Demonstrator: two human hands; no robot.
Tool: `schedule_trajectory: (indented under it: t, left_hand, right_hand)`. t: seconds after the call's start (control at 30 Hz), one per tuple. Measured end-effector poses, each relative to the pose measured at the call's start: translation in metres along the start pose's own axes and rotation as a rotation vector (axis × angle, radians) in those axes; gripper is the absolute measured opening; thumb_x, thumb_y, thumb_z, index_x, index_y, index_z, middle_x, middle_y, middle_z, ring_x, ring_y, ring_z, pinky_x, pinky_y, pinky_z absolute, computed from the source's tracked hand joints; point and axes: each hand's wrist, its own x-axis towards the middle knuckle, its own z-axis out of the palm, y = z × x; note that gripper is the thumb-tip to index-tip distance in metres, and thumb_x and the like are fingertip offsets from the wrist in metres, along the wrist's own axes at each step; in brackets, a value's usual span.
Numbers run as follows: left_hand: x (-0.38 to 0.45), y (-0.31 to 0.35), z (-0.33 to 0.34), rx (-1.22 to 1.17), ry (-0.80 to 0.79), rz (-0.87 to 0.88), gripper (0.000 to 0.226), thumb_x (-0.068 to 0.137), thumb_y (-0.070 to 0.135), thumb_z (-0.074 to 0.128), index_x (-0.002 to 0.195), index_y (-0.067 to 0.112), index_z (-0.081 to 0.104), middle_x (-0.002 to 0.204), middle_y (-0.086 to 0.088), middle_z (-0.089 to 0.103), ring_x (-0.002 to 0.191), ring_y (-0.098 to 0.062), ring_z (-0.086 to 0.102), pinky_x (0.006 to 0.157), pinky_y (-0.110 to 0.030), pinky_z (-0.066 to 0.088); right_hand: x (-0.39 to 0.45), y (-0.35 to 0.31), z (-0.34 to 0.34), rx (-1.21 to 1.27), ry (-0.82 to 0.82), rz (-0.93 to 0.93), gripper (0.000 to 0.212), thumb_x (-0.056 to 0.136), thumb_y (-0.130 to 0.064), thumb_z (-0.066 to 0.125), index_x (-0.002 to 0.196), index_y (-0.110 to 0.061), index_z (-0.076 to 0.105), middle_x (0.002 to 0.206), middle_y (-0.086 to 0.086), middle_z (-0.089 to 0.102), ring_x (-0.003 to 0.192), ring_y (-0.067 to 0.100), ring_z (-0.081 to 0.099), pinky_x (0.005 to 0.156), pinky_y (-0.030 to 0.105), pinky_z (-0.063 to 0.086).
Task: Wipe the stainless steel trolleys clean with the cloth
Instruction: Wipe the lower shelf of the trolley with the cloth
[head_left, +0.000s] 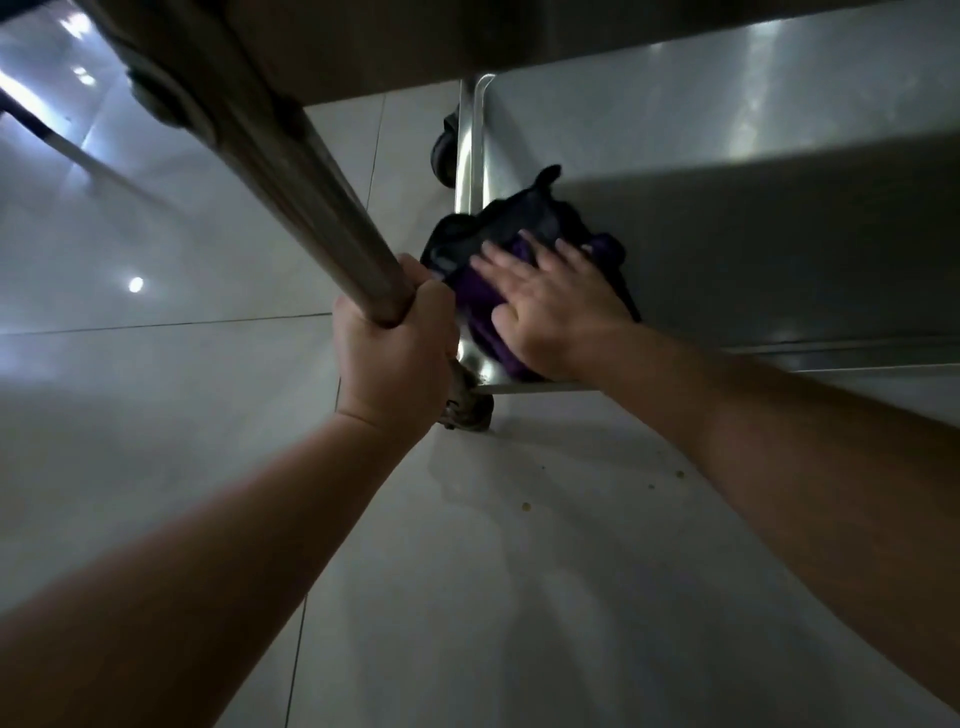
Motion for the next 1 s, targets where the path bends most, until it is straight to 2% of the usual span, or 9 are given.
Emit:
schedule_trajectory:
  t: [0.1, 0.17, 0.3, 0.43, 0.53, 0.67, 0.8, 0.9, 1.0]
  left_hand:
    - [-0.002, -0.002, -0.003, -0.021, -0.028, 0.017, 0.018, 0.072, 0.015, 0.056, 0.058, 0.024, 0.051, 0.052, 0.005, 0.048, 0.048, -0.012, 0.045, 0.049, -0.024, 0.042]
    - [-0.002, -0.004, -0.003, -0.006, -0.026, 0.029, 0.019, 0.072, 0.016, 0.055, 0.057, 0.026, 0.05, 0.052, 0.005, 0.047, 0.048, -0.014, 0.045, 0.049, -0.024, 0.041]
    - [0.0, -0.006, -0.004, 0.002, -0.003, 0.023, 0.017, 0.071, 0.017, 0.055, 0.058, 0.025, 0.048, 0.05, 0.003, 0.044, 0.046, -0.017, 0.042, 0.047, -0.025, 0.038]
    - [0.001, -0.007, -0.005, -0.02, -0.063, 0.053, 0.024, 0.075, 0.015, 0.054, 0.059, 0.033, 0.051, 0.053, 0.008, 0.046, 0.047, -0.015, 0.043, 0.048, -0.025, 0.039]
    - [0.002, -0.008, -0.006, -0.025, -0.076, 0.064, 0.027, 0.076, 0.014, 0.054, 0.059, 0.035, 0.055, 0.054, 0.011, 0.047, 0.047, -0.013, 0.043, 0.048, -0.026, 0.039]
    - [0.001, -0.009, -0.006, -0.017, -0.076, 0.066, 0.028, 0.077, 0.015, 0.055, 0.06, 0.036, 0.057, 0.055, 0.012, 0.048, 0.047, -0.014, 0.044, 0.049, -0.028, 0.039]
    - [0.001, -0.009, -0.006, 0.001, -0.055, 0.082, 0.026, 0.075, 0.015, 0.055, 0.06, 0.036, 0.056, 0.056, 0.009, 0.049, 0.05, -0.022, 0.043, 0.054, -0.033, 0.037]
    - [0.001, -0.009, -0.005, 0.013, -0.059, 0.087, 0.027, 0.077, 0.015, 0.057, 0.062, 0.037, 0.06, 0.058, 0.011, 0.052, 0.053, -0.02, 0.046, 0.057, -0.033, 0.039]
    - [-0.001, -0.008, -0.004, 0.041, -0.02, 0.063, 0.022, 0.076, 0.018, 0.057, 0.06, 0.033, 0.056, 0.057, 0.009, 0.05, 0.052, -0.023, 0.045, 0.056, -0.034, 0.039]
  right_hand:
    - [-0.025, 0.019, 0.001, 0.008, -0.11, -0.217, 0.069, 0.096, -0.042, 0.018, 0.164, -0.045, 0.007, 0.171, -0.025, 0.001, 0.158, 0.006, -0.006, 0.124, 0.032, -0.012]
    - [-0.037, 0.048, -0.008, -0.037, -0.118, -0.259, 0.072, 0.091, -0.045, 0.019, 0.163, -0.048, 0.014, 0.17, -0.027, 0.007, 0.158, 0.009, 0.003, 0.122, 0.028, -0.011]
    - [-0.012, 0.097, -0.033, -0.118, 0.0, -0.003, 0.074, 0.09, -0.047, 0.017, 0.164, -0.038, 0.025, 0.172, -0.013, 0.017, 0.154, 0.031, 0.028, 0.126, 0.041, 0.008]
    - [0.064, 0.099, -0.05, -0.019, 0.049, 0.297, 0.062, 0.104, -0.043, 0.016, 0.166, -0.038, 0.011, 0.174, -0.014, 0.002, 0.161, 0.025, 0.002, 0.129, 0.047, 0.0]
    - [0.11, 0.063, -0.054, 0.058, 0.007, 0.373, 0.063, 0.104, -0.039, 0.014, 0.167, -0.034, 0.006, 0.174, -0.012, -0.004, 0.16, 0.025, -0.008, 0.128, 0.051, -0.004]
    - [0.116, 0.013, -0.044, 0.082, -0.03, 0.171, 0.062, 0.106, -0.037, 0.018, 0.167, -0.035, 0.009, 0.174, -0.012, 0.0, 0.161, 0.024, -0.003, 0.128, 0.048, -0.003]
    - [0.05, 0.008, -0.013, 0.058, -0.048, -0.094, 0.062, 0.103, -0.043, 0.023, 0.164, -0.046, 0.011, 0.172, -0.022, 0.004, 0.159, 0.021, 0.007, 0.126, 0.04, -0.004]
    - [0.002, 0.024, -0.007, 0.062, -0.228, -0.385, 0.067, 0.093, -0.047, 0.021, 0.159, -0.058, 0.015, 0.165, -0.037, 0.006, 0.158, 0.016, 0.009, 0.121, 0.026, -0.01]
    - [0.026, 0.038, -0.021, 0.019, -0.208, -0.347, 0.065, 0.095, -0.044, 0.026, 0.159, -0.055, 0.021, 0.168, -0.03, 0.013, 0.158, 0.023, 0.014, 0.125, 0.033, -0.001]
